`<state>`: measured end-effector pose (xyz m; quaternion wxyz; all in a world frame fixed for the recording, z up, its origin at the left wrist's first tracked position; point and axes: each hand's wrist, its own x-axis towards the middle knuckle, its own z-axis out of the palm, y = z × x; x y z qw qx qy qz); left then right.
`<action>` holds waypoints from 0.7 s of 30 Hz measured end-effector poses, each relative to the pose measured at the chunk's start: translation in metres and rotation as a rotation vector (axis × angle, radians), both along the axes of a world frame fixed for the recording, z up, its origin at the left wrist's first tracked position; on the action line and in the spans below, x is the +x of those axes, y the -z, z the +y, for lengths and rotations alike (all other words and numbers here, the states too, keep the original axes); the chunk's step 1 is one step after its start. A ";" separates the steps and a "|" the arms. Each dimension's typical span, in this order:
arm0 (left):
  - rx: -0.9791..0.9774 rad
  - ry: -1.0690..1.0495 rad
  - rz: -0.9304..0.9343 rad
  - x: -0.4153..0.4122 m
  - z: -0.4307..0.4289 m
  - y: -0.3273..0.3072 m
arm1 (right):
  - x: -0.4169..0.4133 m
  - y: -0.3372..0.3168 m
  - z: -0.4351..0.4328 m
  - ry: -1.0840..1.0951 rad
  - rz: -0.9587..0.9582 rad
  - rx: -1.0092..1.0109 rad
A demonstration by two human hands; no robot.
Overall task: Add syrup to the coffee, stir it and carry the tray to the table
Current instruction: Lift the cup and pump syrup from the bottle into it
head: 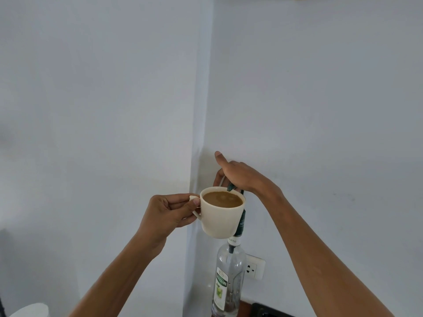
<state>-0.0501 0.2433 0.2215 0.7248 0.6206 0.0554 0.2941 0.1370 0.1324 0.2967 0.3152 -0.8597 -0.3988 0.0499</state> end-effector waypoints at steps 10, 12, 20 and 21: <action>-0.001 -0.009 0.000 0.000 0.003 0.001 | 0.001 0.002 0.000 0.003 -0.020 -0.007; 0.001 -0.011 -0.004 0.000 0.003 0.000 | 0.001 0.001 0.000 0.002 -0.030 -0.011; -0.007 -0.016 0.002 0.004 0.003 0.001 | 0.000 0.001 0.000 0.008 -0.039 -0.015; -0.008 -0.014 0.001 0.005 0.003 0.000 | 0.000 0.001 0.000 0.007 -0.036 -0.017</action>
